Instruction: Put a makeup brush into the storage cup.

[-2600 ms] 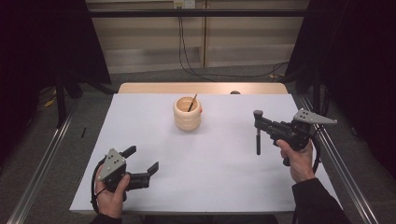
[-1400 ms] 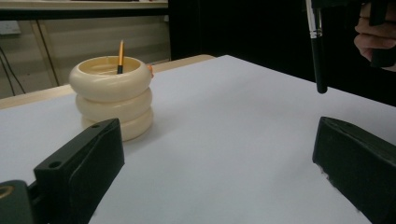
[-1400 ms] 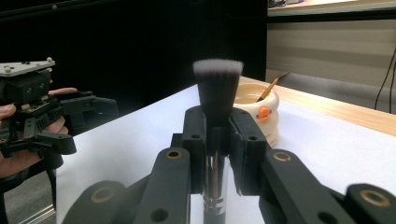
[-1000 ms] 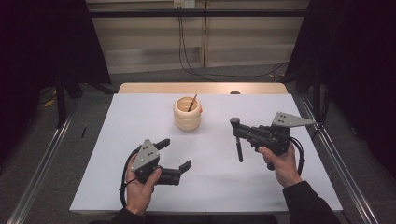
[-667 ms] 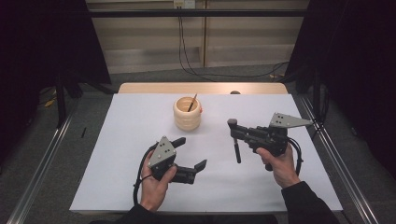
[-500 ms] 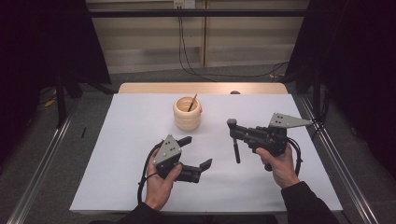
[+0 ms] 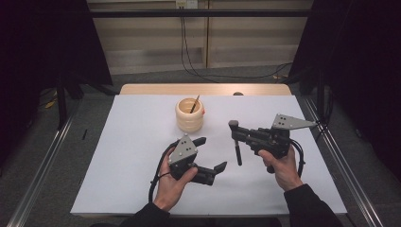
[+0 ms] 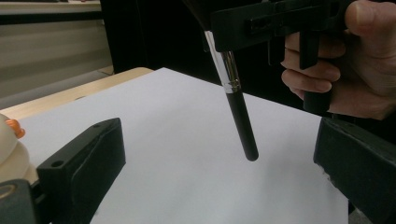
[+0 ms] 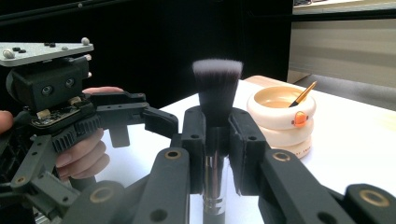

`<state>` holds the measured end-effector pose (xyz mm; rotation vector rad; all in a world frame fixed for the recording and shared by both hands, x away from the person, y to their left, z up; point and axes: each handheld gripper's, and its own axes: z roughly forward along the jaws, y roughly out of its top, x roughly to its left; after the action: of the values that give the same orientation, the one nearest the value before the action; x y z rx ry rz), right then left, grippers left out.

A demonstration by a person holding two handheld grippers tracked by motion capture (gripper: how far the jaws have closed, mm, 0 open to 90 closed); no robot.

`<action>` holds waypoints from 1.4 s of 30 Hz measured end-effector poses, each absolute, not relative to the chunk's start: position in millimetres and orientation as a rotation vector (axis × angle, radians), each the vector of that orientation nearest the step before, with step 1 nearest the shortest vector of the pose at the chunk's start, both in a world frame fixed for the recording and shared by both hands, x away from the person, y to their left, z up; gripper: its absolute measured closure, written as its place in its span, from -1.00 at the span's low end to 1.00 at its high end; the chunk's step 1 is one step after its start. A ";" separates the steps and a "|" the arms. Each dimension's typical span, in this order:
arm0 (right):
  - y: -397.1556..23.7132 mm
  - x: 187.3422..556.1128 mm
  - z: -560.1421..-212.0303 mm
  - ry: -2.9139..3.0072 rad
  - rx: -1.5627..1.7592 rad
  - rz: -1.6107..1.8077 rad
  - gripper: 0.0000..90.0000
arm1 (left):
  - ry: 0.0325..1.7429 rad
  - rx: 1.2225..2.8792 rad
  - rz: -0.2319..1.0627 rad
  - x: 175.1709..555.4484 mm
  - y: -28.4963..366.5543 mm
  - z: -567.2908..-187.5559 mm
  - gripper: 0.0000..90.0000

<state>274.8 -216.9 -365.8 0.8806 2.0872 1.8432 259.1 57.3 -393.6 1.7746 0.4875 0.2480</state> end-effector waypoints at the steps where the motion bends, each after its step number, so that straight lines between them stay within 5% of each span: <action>1: -216.1 274.7 -365.7 2.088 0.880 1.843 0.74 | 0.481 1.769 0.242 259.4 55.3 -393.6 -0.94; 20: -207.6 273.9 -366.5 2.112 0.859 1.847 0.73 | 0.465 1.774 0.243 257.1 32.6 -396.3 -0.77; 33: -202.0 273.6 -369.2 2.136 0.838 1.837 0.74 | 0.515 1.773 0.267 265.6 22.6 -397.8 -0.01; 42: -200.8 273.5 -370.8 2.149 0.839 1.839 0.73 | 0.556 1.759 0.205 273.8 21.6 -400.4 0.24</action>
<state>273.5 -200.8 -370.8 0.8388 2.1486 1.8390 273.8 21.6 -400.4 1.7587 0.5559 0.2046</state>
